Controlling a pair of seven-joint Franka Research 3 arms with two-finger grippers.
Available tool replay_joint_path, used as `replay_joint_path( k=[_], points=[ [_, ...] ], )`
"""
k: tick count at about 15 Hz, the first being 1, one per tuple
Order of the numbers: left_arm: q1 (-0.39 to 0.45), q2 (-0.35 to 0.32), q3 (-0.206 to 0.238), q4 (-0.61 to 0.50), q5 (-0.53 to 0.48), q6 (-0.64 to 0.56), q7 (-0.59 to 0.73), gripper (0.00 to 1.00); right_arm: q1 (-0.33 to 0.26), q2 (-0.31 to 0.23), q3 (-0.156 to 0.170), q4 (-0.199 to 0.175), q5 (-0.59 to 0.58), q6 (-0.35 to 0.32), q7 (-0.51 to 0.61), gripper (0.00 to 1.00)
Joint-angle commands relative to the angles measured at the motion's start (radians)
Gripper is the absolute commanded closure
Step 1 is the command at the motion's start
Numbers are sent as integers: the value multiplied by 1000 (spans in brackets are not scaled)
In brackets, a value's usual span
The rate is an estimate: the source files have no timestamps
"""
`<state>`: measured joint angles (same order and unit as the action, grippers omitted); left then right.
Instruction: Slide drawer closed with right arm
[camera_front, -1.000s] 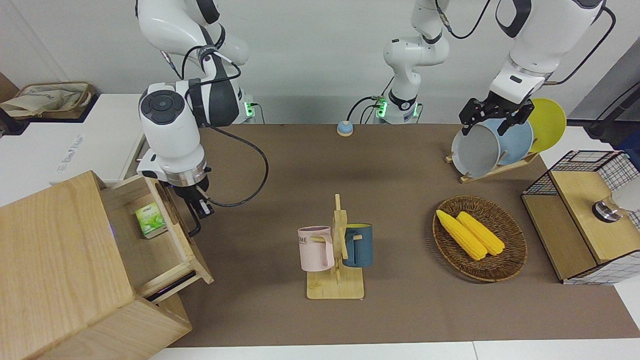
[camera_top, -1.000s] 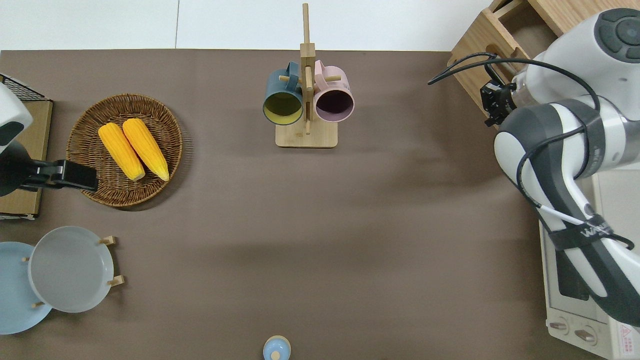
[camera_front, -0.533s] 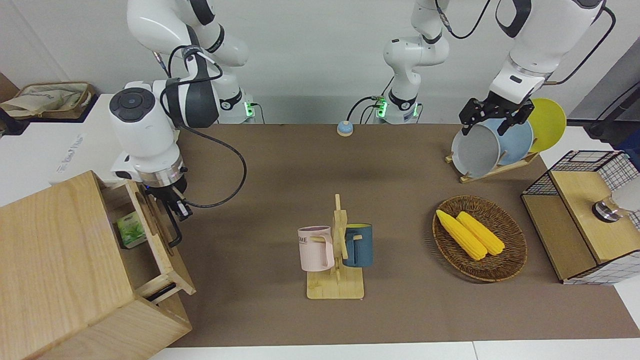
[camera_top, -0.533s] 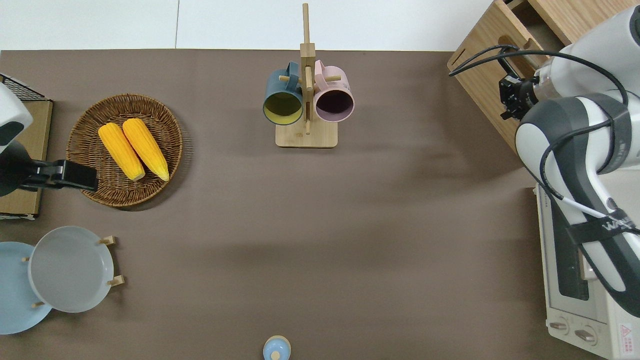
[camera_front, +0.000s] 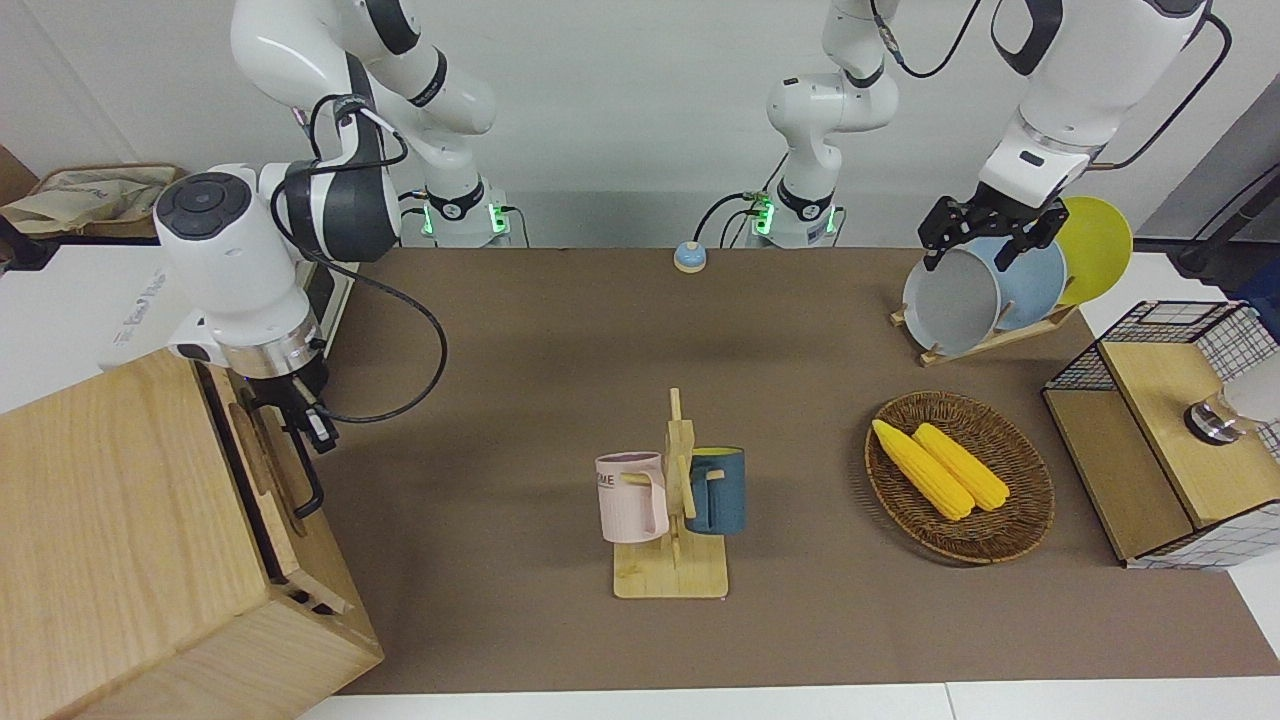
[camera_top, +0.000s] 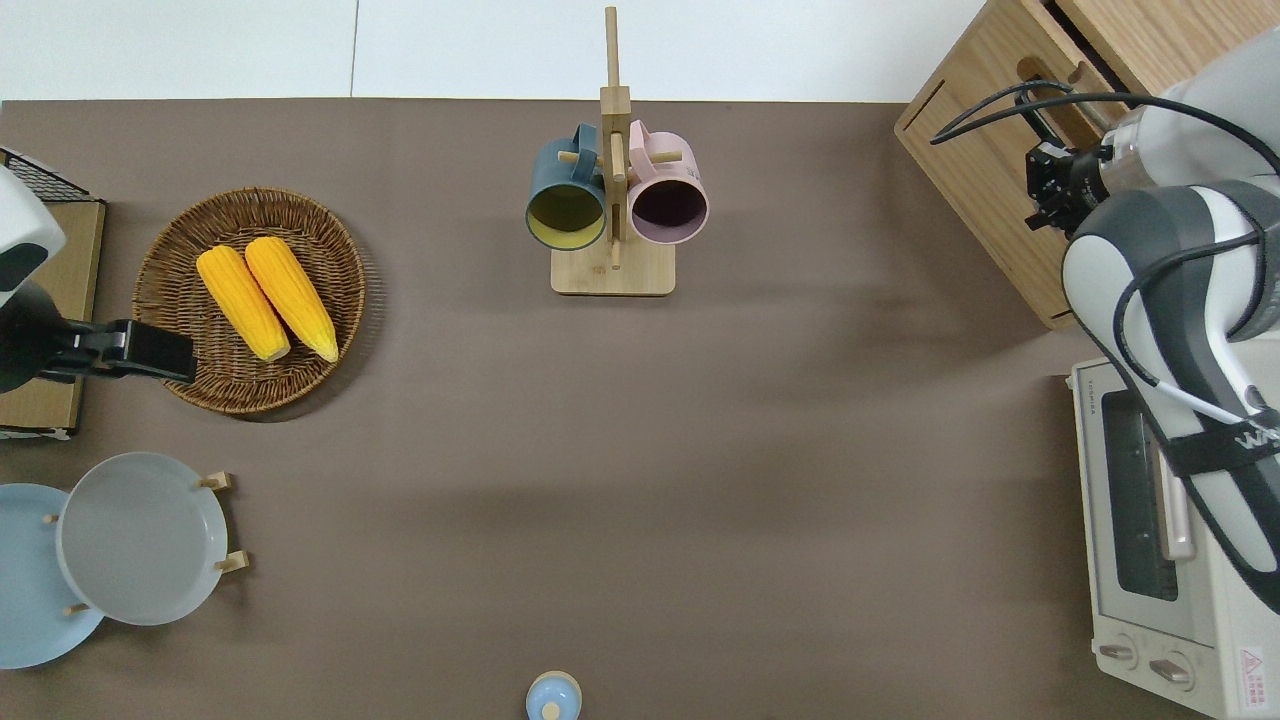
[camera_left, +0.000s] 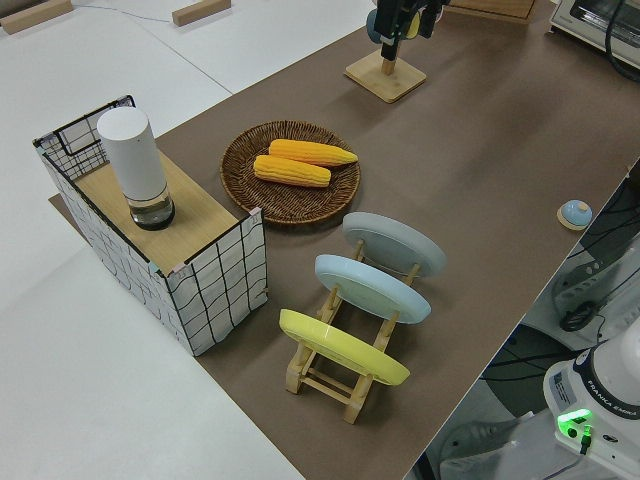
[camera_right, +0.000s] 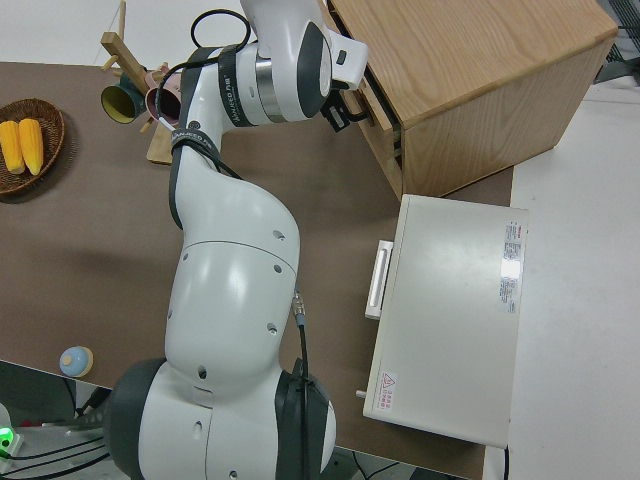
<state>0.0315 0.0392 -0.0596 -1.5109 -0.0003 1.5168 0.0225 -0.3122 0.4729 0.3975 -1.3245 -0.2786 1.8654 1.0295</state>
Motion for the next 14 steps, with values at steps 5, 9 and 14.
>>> replay_joint_path(
  k=[5, 9, 14],
  points=[
    [4, 11, -6, 24, 17, -20, 10, 7, -31, 26, 23, 25, -19, 28, -32, 1000],
    [4, 11, -6, 24, 17, -20, 10, 7, -22, 24, 27, 25, -13, 21, -32, 1000],
    [4, 11, -6, 24, 17, -20, 10, 7, -12, 10, 86, 14, -11, 2, -156, 1000]
  ],
)
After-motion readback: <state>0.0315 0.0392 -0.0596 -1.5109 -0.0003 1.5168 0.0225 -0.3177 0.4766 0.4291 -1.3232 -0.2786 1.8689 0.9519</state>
